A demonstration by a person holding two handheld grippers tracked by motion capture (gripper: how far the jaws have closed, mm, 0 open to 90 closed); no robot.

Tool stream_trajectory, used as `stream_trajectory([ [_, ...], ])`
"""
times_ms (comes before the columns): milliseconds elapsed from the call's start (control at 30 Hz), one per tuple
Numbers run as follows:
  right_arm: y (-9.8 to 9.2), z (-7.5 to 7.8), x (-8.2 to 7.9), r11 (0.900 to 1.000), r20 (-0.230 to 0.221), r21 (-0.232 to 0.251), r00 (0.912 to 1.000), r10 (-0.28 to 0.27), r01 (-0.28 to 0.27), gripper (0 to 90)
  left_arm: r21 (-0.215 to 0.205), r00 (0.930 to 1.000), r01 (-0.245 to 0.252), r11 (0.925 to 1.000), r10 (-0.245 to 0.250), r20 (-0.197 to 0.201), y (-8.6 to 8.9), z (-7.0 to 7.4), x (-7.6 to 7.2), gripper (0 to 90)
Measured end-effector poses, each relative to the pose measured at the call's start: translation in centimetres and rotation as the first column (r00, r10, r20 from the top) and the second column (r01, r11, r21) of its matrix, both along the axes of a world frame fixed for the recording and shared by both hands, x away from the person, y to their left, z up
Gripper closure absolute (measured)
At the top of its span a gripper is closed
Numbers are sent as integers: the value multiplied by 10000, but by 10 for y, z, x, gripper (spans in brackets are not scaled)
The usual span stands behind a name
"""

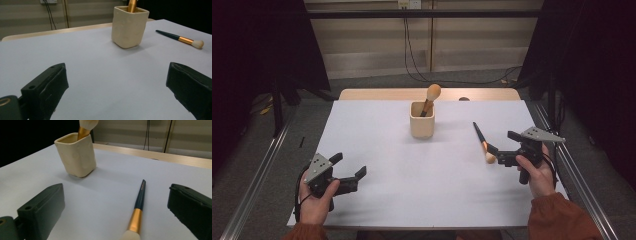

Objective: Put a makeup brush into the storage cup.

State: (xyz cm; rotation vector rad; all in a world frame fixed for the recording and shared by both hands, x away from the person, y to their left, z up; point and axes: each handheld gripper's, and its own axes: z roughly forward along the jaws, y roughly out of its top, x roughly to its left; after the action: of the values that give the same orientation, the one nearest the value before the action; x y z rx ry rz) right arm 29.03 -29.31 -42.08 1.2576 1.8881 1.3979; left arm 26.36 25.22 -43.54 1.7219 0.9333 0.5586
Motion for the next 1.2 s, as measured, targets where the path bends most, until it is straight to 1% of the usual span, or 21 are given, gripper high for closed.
stream_trajectory([
  [233, 3, 5, 24, 9997, -387, -191, 9991, 145, -152, 12, -55, 10000, -82, 10000, 82, -2, 2, 0, 1, 37],
  [300, 3, 8, 33, 9990, -498, -398, 9986, 192, -212, 18, -110, 10000, -39, 9999, 40, 83, 2, -1, 1, 36],
  [333, 4, 11, 39, 9984, -640, -482, 9976, 271, -302, 19, -151, 10000, 0, 9999, 2, 98, 2, -1, 1, 36],
  [433, 4, 15, 54, 9974, -889, -633, 9956, 300, -357, 21, -200, 9998, -101, 9997, 104, 154, 1, 0, 1, 36],
  [500, 4, 15, 63, 9968, -1086, -690, 9936, 317, -393, 22, -176, 9996, -226, 9996, 229, 168, 2, 1, 1, 36],
  [533, 4, 15, 69, 9962, -1233, -756, 9918, 348, -443, 22, -166, 9996, -234, 9996, 237, 156, 2, 1, 1, 36],
  [633, 6, 12, 79, 9947, -1432, -864, 9888, 423, -551, 22, -131, 9996, -219, 9997, 221, 181, 2, 1, 1, 36],
  [700, 6, 10, 83, 9974, -1360, -608, 9902, 302, -388, 21, -129, 9998, -188, 9997, 190, 112, 2, 0, 1, 37],
  [733, 6, 10, 86, 9981, -1445, -482, 9890, 305, -378, 20, -132, 9998, -168, 9998, 170, 110, 2, 0, 1, 36],
  [767, 6, 10, 88, 9977, -1577, -516, 9869, 351, -437, 20, -138, 9998, -165, 9998, 167, 108, 3, 0, 1, 36],
  [833, 7, 9, 93, 9953, -1643, -889, 9862, 227, -377, 20, -126, 9999, -34, 9999, 36, 134, 2, 0, 0, 36],
  [867, 7, 9, 94, 9944, -1702, -987, 9852, 208, -381, 20, -120, 9999, 10, 9999, -8, 152, 1, 0, 0, 36],
  [900, 6, 8, 97, 9926, -1968, -1082, 9799, 328, -549, 25, -72, 9998, 91, 9999, -89, 180, 1, 0, 0, 36],
  [933, 5, 7, 99, 9917, -2189, -1165, 9753, 282, -548, 30, -122, 9998, 115, 9999, -113, 190, 0, 0, 0, 36],
  [967, 4, 5, 99, 9912, -2235, -1225, 9745, 217, -502, 32, -120, 9997, 140, 9998, -137, 181, -1, 0, 0, 36],
  [1033, 4, 3, 100, 9856, -2501, -1604, 9681, 120, -536, 36, -80, 9997, 134, 9999, -133, 203, -1, 0, 0, 36],
  [1067, 4, 3, 101, 9850, -2613, -1618, 9651, 154, -595, 35, -96, 9996, 156, 9998, -153, 239, -1, 1, -1, 36],
  [1100, 4, 3, 102, 9839, -2812, -1664, 9595, 159, -651, 35, -81, 9994, 209, 9997, -206, 292, -2, 2, -1, 36],
  [1133, 4, 4, 103, 9793, -3057, -1919, 9521, 26, -643, 35, -54, 9991, 256, 9997, -254, 327, -2, 2, -1, 36],
  [1167, 4, 4, 104, 9764, -3110, -2061, 9504, -36, -637, 35, -50, 9990, 288, 9996, -286, 344, -2, 3, -1, 36],
  [1200, 4, 4, 105, 9732, -3369, -2167, 9415, -4, -771, 35, -63, 9989, 318, 9995, -316, 361, -3, 3, -1, 36],
])
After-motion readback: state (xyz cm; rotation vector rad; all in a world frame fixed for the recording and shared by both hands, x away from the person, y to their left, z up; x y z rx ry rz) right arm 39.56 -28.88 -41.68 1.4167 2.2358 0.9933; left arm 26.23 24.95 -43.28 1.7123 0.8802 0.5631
